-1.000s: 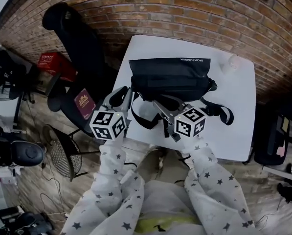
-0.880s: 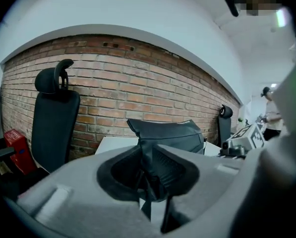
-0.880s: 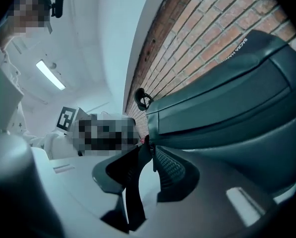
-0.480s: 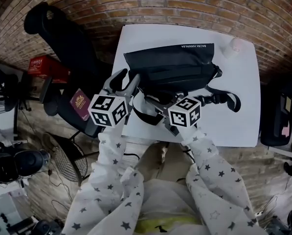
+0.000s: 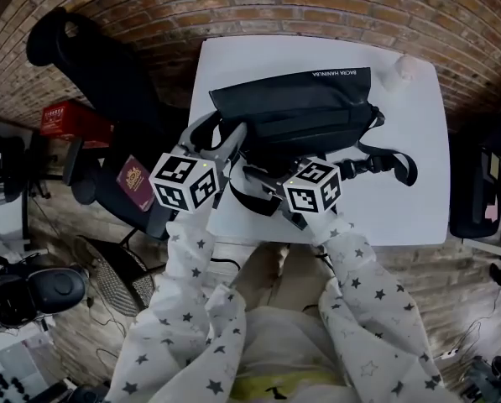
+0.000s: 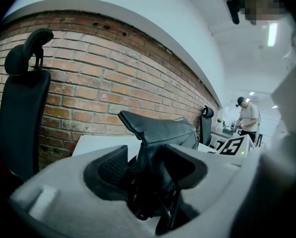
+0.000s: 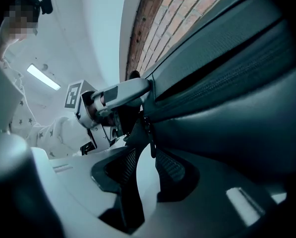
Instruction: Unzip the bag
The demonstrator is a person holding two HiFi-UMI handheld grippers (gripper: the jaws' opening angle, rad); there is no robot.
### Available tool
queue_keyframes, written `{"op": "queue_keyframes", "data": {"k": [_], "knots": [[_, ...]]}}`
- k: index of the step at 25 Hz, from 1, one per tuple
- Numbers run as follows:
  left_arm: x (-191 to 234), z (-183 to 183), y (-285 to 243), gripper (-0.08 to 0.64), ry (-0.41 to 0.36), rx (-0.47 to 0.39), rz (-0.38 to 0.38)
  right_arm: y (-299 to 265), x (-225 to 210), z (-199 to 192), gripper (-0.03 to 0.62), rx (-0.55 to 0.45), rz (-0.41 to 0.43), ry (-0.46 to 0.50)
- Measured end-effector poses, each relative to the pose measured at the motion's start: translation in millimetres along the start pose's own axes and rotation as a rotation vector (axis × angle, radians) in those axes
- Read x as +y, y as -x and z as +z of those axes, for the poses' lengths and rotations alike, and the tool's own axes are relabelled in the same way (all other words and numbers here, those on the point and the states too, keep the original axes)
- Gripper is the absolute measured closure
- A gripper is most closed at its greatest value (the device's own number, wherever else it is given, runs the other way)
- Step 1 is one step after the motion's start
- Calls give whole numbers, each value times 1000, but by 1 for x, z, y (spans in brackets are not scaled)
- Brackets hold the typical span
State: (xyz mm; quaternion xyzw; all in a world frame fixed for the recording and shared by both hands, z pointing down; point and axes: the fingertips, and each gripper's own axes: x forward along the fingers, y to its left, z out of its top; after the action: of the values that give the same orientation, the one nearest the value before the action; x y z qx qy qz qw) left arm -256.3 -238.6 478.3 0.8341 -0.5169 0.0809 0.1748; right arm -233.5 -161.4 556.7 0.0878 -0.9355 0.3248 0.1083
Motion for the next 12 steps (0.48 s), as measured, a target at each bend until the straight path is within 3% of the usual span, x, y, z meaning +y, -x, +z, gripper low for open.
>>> {"op": "queue_keyframes", "data": {"k": [6,12], "knots": [[-2,0,-5,336,5,-7,-35,-1,-7,2,482,0,-24,0],[-8,0,-7,337,8,-18,-53,0,-9,3,466,-9,-53,-7]]}}
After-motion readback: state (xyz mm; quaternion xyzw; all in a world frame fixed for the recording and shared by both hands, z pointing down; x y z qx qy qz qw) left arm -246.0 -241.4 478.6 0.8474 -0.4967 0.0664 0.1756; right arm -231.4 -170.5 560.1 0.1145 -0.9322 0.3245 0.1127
